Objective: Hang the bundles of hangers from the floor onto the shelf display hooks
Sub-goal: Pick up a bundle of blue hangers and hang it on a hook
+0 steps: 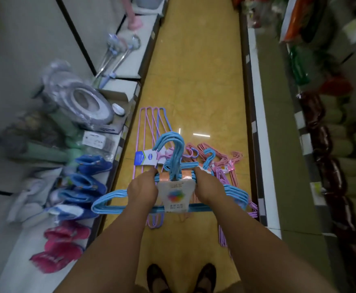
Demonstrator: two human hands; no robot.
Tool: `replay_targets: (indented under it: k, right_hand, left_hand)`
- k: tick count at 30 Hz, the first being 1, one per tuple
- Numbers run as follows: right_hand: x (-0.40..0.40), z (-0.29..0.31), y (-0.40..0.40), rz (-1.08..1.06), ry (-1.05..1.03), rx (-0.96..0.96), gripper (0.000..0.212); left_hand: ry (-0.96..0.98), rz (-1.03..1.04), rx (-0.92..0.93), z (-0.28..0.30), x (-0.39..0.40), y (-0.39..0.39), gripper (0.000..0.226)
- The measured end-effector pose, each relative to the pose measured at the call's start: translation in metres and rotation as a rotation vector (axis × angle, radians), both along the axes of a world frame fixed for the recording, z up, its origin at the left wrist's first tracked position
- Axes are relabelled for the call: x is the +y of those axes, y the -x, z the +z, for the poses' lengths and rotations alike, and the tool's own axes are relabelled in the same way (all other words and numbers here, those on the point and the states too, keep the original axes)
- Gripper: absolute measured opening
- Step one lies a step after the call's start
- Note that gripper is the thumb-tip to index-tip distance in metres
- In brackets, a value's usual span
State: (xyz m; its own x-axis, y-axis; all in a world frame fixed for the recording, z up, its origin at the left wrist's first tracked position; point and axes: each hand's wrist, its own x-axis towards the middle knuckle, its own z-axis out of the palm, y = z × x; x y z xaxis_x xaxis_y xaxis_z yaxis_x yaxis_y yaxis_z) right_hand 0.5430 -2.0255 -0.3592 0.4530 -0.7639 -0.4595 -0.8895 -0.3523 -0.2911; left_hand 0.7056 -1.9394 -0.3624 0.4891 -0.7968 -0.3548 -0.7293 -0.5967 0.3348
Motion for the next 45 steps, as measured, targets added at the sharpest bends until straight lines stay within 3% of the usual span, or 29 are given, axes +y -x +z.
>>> replay_targets:
  k: [6,10,15,22,31,35,41,45]
  right_hand:
    - [0.017,0.116,-0.027,0.014,0.167,-0.009,0.010]
    - [0.027,0.170,-0.037,0.086,0.196,-0.003,0.026]
    - [0.044,0.206,-0.043,0.213,0.189,0.030,0.023]
    - [0.070,0.233,-0.050,0.505,0.226,0.003,0.029]
    - [0.152,0.234,-0.042,0.844,0.250,-0.056,0.027]
    - [0.212,0.234,-0.039,1.003,0.247,-0.061,0.029]
    - [0.318,0.237,-0.028,1.212,0.235,-0.049,0.035]
    - [0.400,0.240,-0.008,1.367,0.229,-0.059,0.037]
  left_hand:
    - [0.058,0.093,0.107,0.099,0.025,-0.017,0.050]
    - [0.115,0.121,0.081,0.146,0.046,-0.019,0.045]
    - [0.135,0.219,0.019,0.175,0.072,-0.016,0.049]
    - [0.164,0.418,-0.014,0.199,0.128,0.005,0.030]
    - [0.120,0.820,-0.051,0.214,0.236,0.072,0.036]
    - [0.114,0.968,-0.038,0.223,0.301,0.105,0.045]
    - [0.104,1.194,-0.070,0.238,0.405,0.159,0.032]
    - [0.093,1.349,-0.107,0.243,0.479,0.204,0.042]
